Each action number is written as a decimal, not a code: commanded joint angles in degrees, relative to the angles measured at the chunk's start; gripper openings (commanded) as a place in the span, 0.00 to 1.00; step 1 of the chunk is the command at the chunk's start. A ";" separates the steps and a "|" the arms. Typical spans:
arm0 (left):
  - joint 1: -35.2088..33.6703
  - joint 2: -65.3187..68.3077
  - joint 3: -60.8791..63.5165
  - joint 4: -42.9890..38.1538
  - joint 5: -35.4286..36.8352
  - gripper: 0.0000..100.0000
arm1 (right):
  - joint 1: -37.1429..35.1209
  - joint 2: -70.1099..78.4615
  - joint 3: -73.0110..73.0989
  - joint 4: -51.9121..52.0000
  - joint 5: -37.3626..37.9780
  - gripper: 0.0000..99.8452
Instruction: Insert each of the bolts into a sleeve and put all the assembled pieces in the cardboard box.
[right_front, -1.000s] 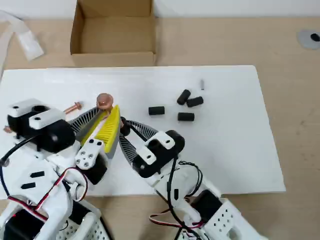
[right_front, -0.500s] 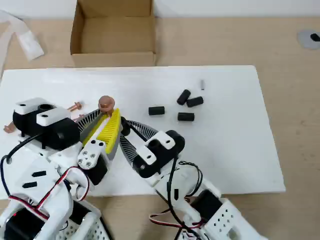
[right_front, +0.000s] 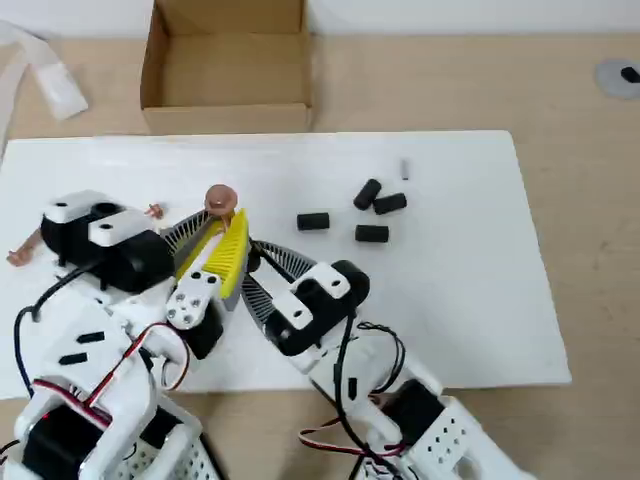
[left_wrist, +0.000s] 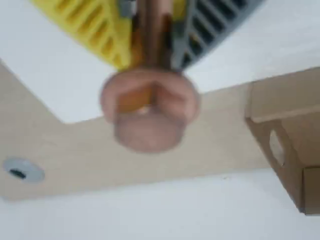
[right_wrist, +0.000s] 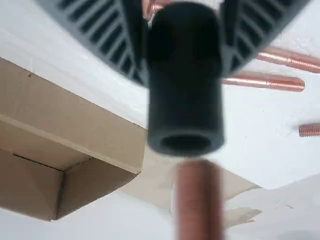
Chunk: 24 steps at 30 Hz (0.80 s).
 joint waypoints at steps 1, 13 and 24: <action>0.26 -0.04 -0.44 -1.05 -1.49 0.00 | -0.75 -0.22 -0.40 -1.67 -0.44 0.01; -2.20 -0.04 1.32 -1.05 -1.49 0.00 | -0.75 -0.22 -0.40 -1.67 -0.44 0.01; -3.96 -0.04 3.34 -1.32 -1.14 0.00 | -0.75 -0.31 -0.40 -1.67 -0.44 0.01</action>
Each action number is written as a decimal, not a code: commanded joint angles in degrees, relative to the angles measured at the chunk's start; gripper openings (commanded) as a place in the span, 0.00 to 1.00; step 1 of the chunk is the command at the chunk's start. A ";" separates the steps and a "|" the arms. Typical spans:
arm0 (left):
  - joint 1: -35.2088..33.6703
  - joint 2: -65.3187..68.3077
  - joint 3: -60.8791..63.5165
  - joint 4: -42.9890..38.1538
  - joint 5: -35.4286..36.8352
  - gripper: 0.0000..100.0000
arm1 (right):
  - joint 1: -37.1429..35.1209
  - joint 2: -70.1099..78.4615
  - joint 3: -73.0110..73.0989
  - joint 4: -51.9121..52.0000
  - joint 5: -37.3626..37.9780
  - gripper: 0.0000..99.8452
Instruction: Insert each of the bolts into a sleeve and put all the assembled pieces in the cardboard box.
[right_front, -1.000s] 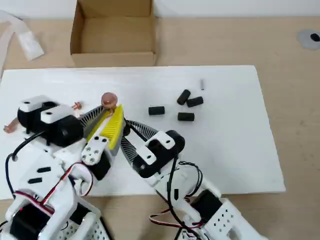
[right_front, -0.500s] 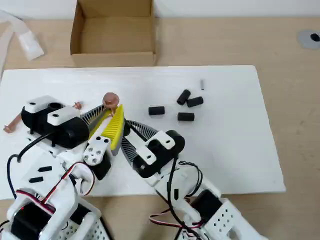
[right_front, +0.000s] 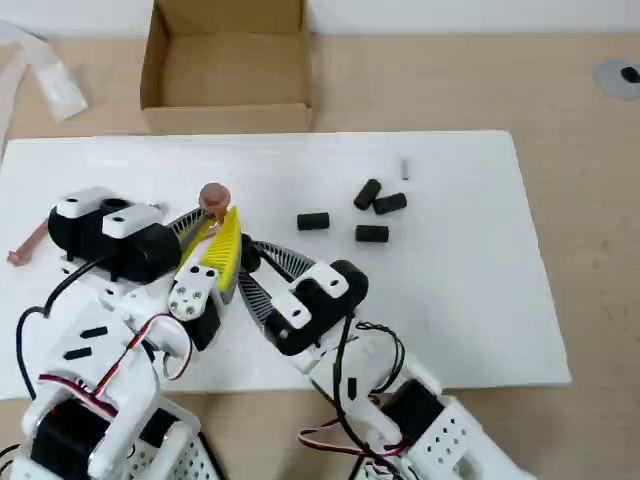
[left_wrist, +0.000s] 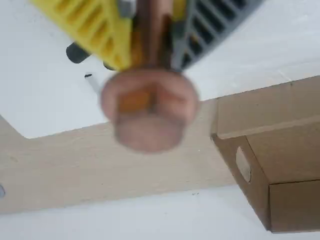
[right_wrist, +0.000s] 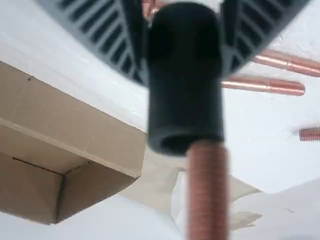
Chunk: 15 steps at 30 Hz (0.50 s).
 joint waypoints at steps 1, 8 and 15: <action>-0.62 0.40 -0.18 -1.23 -0.18 0.00 | -0.75 -0.40 -0.48 -1.67 -0.44 0.01; -0.53 0.40 -0.18 -1.41 0.44 0.00 | -0.75 -0.40 -0.48 -1.67 -0.53 0.01; -0.53 0.40 -0.18 -1.41 3.08 0.00 | -0.75 -0.40 -0.57 -1.67 -0.53 0.01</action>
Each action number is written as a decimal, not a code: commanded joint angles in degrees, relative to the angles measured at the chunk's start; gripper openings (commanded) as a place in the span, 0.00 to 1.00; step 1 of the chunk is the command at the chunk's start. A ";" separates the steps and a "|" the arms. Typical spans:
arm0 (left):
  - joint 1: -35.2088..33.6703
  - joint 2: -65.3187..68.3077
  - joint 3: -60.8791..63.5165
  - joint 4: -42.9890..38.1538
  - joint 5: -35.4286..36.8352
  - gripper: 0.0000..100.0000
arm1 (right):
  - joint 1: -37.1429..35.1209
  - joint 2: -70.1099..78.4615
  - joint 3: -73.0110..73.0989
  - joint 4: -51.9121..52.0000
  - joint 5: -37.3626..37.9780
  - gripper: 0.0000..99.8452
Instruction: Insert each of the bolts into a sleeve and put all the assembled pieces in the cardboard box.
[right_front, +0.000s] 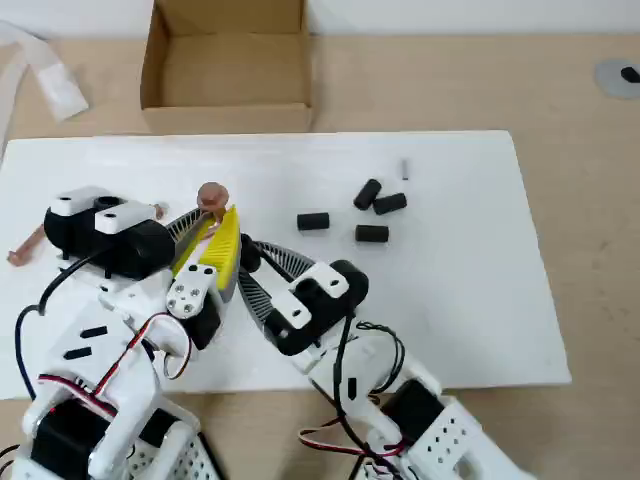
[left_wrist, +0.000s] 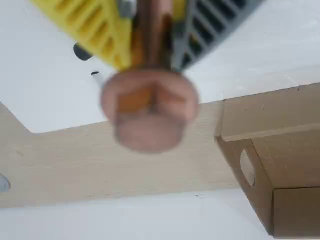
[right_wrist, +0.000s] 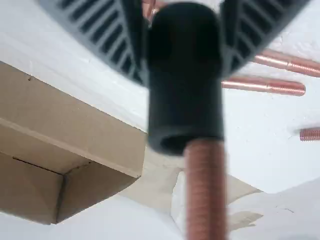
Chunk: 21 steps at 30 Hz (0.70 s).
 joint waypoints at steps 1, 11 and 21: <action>-0.53 0.40 -0.18 -1.23 0.62 0.00 | -0.75 -0.40 -0.57 -1.67 -0.53 0.01; -0.53 0.40 0.79 -2.99 0.70 0.01 | -0.75 -0.40 -0.57 -1.67 -0.62 0.01; -0.88 0.40 5.10 -6.42 2.29 0.01 | 1.10 -0.40 -0.57 -1.67 -0.62 0.01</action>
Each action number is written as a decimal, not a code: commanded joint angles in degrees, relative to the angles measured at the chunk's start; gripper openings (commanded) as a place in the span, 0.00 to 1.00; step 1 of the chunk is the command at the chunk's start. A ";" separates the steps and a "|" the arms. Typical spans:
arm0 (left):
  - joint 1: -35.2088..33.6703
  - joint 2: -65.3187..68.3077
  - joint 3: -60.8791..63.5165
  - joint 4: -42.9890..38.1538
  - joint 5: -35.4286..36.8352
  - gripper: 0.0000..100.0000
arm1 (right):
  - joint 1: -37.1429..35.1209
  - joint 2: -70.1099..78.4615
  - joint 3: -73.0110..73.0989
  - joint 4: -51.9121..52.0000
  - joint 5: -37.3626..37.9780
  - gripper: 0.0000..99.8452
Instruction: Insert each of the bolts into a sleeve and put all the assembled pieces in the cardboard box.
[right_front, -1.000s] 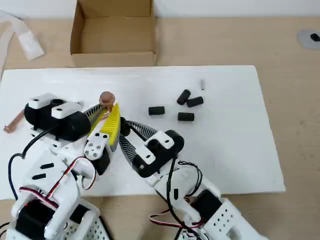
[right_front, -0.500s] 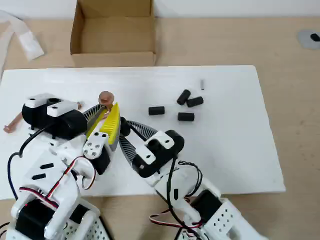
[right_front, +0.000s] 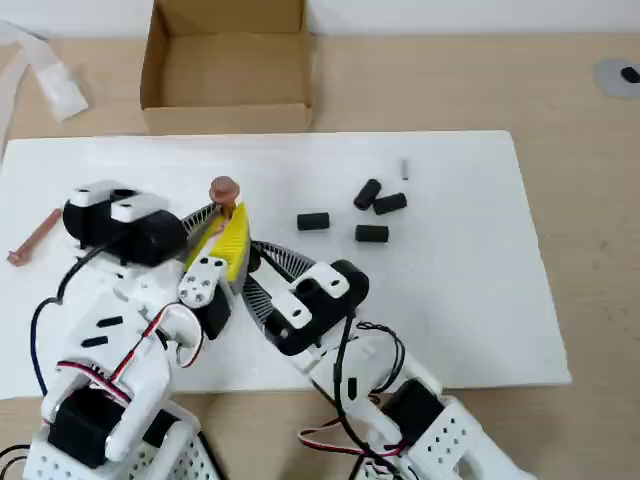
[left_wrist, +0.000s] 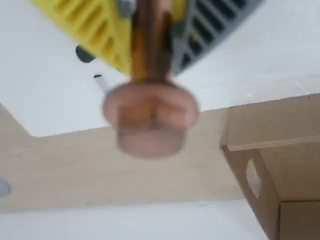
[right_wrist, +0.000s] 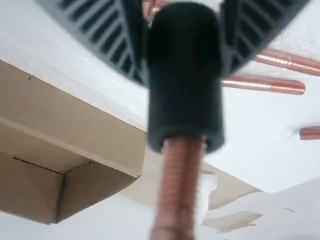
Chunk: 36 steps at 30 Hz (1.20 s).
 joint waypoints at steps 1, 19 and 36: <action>-0.97 -0.04 -0.26 -1.14 0.53 0.01 | 1.54 -0.40 -0.57 -1.67 -0.62 0.01; -0.62 0.04 -11.78 20.22 -1.85 0.13 | 1.98 -0.22 -1.19 -1.32 -0.70 0.01; -9.05 10.86 -34.37 43.69 -2.64 0.12 | 7.60 12.70 -19.38 15.56 -4.04 0.01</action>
